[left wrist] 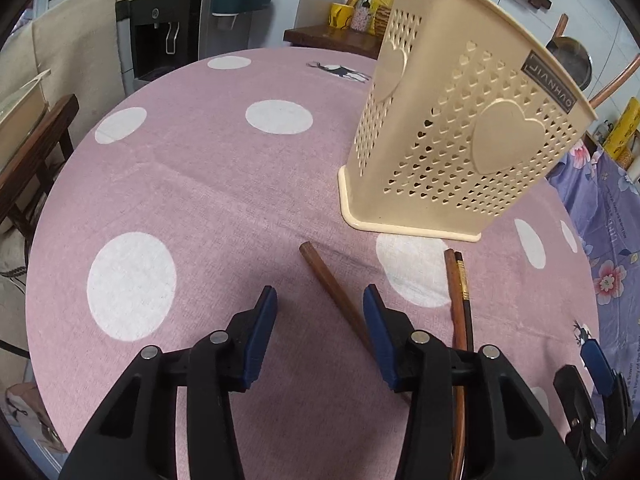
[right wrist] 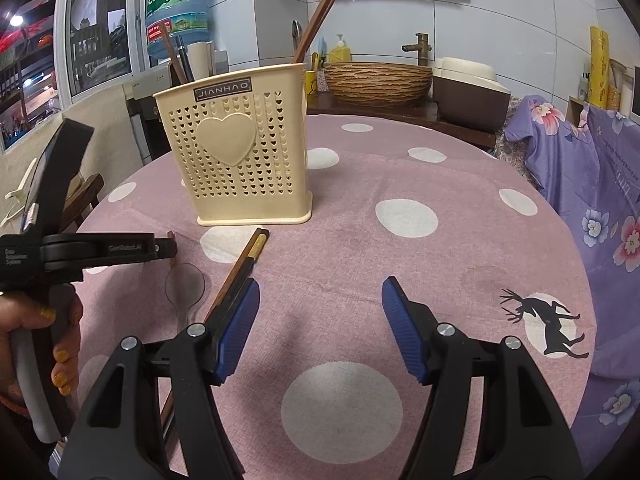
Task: Organize utensils
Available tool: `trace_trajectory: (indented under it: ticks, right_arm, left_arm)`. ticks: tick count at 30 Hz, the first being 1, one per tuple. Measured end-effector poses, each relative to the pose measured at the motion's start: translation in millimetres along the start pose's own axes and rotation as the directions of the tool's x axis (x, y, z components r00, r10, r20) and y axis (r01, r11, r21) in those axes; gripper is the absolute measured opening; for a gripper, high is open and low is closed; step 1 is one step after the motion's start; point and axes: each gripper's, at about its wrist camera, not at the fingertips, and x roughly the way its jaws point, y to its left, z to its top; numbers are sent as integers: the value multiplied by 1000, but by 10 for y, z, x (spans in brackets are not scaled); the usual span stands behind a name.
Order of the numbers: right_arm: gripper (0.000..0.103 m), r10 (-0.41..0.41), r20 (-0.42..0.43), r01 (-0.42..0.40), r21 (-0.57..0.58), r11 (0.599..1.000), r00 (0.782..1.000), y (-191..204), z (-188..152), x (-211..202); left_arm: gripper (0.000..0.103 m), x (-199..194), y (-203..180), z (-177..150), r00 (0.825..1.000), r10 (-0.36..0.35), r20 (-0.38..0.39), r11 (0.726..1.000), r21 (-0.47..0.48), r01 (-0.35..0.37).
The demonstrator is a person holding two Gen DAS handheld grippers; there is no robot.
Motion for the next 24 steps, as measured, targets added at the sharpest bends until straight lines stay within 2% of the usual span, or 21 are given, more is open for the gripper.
trace_trajectory:
  ticks: [5, 8, 15, 16, 17, 18, 24]
  right_arm:
    - [64, -1, -12, 1, -1, 1000, 1000, 20, 5, 28]
    - [64, 5, -17, -5, -2, 1000, 1000, 31, 13, 31]
    - [64, 33, -39, -32, 12, 999, 999, 39, 50, 40]
    - [64, 40, -45, -39, 17, 999, 998, 36, 59, 57]
    - [64, 47, -54, -46, 22, 999, 997, 38, 67, 73]
    - [64, 58, -69, -56, 30, 998, 996, 44, 82, 99]
    - [64, 111, -130, -109, 24, 994, 985, 213, 193, 293]
  left_arm:
    - [24, 42, -119, -24, 999, 43, 15, 997, 69, -43]
    - [15, 39, -124, -29, 1000, 12, 7, 996, 86, -12]
    - [14, 35, -33, 27, 1000, -13, -17, 995, 94, 14]
    - [11, 27, -17, 34, 1000, -12, -15, 996, 91, 14]
    - [3, 14, 16, 49, 1000, 5, -6, 996, 91, -4]
    - [1, 14, 44, 65, 1000, 31, -4, 995, 99, -31]
    - [2, 67, 206, 129, 999, 31, -26, 996, 88, -29]
